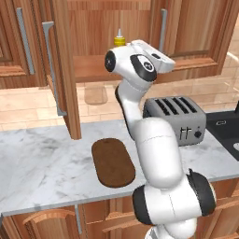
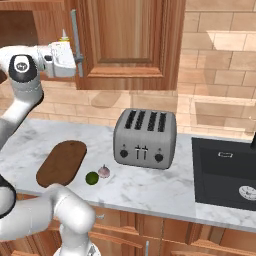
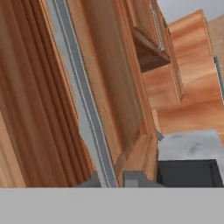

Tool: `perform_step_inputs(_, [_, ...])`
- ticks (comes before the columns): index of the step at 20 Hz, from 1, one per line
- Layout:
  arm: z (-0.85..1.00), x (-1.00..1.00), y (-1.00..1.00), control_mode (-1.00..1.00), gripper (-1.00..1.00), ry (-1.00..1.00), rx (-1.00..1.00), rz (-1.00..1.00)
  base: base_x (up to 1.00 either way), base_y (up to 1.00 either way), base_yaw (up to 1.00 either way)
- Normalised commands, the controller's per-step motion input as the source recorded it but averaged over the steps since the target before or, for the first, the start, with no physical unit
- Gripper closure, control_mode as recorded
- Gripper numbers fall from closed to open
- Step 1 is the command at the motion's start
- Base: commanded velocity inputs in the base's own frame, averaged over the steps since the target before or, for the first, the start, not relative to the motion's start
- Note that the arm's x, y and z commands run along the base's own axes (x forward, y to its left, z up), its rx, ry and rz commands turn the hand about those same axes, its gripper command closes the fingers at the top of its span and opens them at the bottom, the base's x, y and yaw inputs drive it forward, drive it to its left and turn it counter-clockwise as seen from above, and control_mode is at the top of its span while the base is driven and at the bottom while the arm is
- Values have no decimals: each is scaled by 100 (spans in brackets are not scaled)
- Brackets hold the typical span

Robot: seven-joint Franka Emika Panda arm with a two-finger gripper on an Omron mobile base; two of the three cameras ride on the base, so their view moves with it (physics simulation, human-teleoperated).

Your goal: Open the cabinet. Place the bowl and condiment on the counter. Then place the lime and garlic on the cutting board.

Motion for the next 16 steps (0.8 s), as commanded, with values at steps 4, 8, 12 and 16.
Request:
perform_step_inputs(4, [0,-100,-100,-100,100,-5,21,-7,0,0,0])
perform_step_inputs(8, [0,-99,-100,-100,100,-2,20,-8,0,0,0])
perform_step_inputs(12, [0,-86,-100,-100,100,0,21,-6,0,0,0])
perform_step_inputs(16, [0,-53,-95,-100,100,0,21,-1,0,0,0])
